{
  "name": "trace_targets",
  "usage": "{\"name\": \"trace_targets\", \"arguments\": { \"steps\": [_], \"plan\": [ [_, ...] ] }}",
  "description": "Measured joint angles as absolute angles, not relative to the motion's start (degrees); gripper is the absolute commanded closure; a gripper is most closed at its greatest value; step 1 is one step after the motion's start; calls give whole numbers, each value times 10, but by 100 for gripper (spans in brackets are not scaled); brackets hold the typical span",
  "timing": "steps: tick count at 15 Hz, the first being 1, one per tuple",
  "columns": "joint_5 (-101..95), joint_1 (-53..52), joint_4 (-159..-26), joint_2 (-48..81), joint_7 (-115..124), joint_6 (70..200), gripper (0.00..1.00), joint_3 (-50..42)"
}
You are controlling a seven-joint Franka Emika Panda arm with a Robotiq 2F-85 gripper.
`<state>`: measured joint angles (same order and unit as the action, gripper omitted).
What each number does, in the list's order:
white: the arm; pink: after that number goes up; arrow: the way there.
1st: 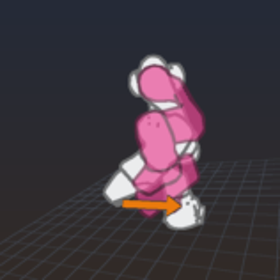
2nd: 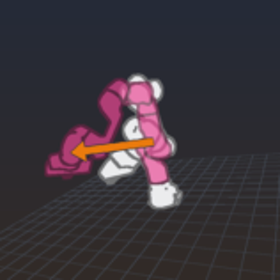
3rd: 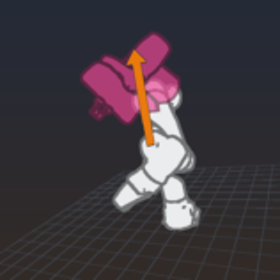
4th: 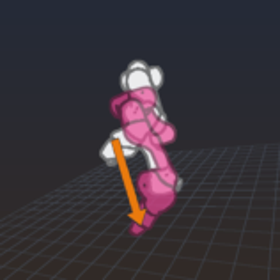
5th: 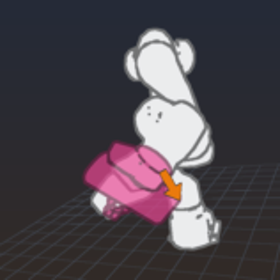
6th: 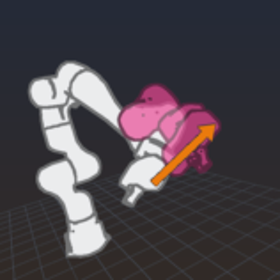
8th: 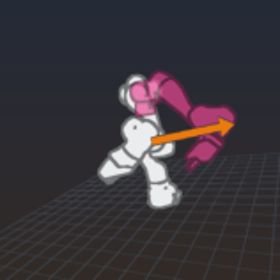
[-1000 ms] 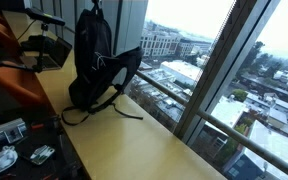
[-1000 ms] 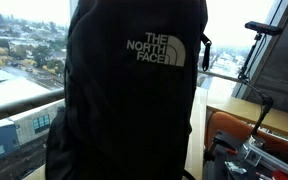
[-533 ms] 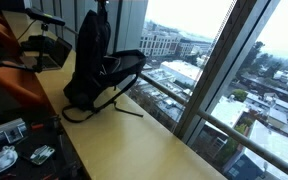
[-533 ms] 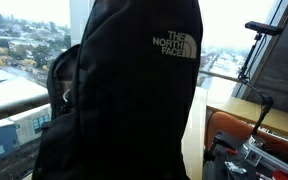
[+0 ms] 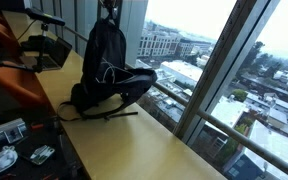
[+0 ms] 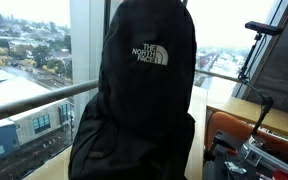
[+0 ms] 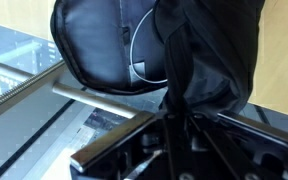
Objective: Put the white charger in the black bag and then lay the bag on the table
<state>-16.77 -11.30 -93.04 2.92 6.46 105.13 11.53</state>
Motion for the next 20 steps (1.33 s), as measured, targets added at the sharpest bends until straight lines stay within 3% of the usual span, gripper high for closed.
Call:
{"name": "trace_targets", "arguments": {
  "steps": [20],
  "plan": [
    [-23, 8, -1064, 76, -39, 1221, 98, 11]
  ]
}}
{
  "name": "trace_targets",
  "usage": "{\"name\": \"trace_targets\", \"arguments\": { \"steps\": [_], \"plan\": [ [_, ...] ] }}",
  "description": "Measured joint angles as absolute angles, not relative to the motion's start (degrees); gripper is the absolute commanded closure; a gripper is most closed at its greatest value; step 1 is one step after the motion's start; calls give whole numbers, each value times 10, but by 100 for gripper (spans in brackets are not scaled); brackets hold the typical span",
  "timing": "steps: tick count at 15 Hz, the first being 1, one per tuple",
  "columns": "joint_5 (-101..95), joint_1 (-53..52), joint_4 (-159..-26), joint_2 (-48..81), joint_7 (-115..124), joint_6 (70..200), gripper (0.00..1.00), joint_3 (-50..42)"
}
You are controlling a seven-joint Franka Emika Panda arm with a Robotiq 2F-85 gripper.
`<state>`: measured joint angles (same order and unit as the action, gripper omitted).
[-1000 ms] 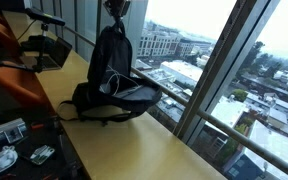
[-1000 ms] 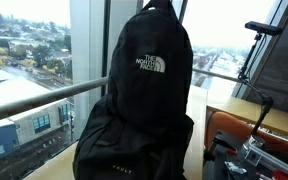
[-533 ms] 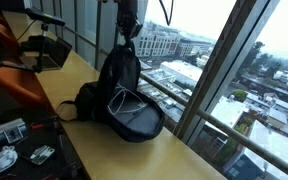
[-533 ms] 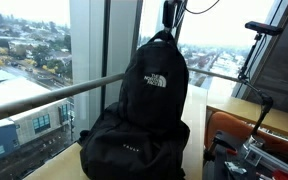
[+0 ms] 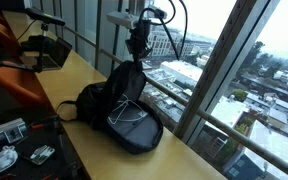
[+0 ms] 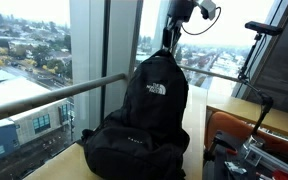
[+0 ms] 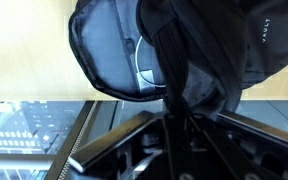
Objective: Put the white charger in the black bag and then lay the bag on the table
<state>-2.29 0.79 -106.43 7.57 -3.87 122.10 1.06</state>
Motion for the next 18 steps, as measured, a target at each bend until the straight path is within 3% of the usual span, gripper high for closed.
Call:
{"name": "trace_targets", "arguments": {
  "steps": [1, 2, 4, 12, 18],
  "plan": [
    [-21, 10, -1064, 77, -43, 1226, 98, 10],
    [-20, 11, -1064, 78, -46, 1229, 69, 10],
    [-20, 12, -1065, 79, -49, 1234, 61, 10],
    [-20, 13, -1067, 52, -62, 1252, 4, 7],
    [2, -4, -1128, -6, -136, 1296, 0, 17]
  ]
}}
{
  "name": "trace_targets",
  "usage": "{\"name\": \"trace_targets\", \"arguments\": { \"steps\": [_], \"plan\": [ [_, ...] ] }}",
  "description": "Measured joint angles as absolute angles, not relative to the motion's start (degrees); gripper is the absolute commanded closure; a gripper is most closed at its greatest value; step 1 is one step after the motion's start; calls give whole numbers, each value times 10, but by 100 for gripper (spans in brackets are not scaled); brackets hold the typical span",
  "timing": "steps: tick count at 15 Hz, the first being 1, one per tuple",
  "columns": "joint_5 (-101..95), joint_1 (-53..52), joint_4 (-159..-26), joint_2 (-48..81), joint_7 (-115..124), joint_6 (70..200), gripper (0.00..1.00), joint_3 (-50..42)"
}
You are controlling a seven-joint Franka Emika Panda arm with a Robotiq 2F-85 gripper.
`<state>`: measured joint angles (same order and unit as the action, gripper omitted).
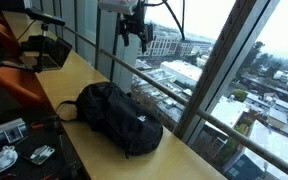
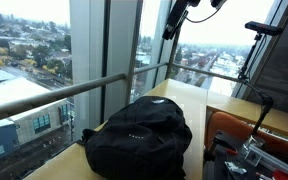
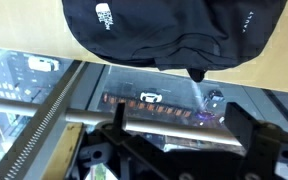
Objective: Put the white charger in the black bag and then lay the bag on the table
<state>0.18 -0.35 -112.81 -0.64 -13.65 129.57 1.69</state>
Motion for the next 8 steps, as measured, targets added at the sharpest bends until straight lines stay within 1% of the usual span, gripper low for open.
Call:
{"name": "trace_targets", "arguments": {
  "steps": [3, 8],
  "plan": [
    [8, -14, -1162, -25, -154, 1321, 0, 22],
    [8, -13, -1167, -28, -158, 1323, 0, 22]
  ]
}}
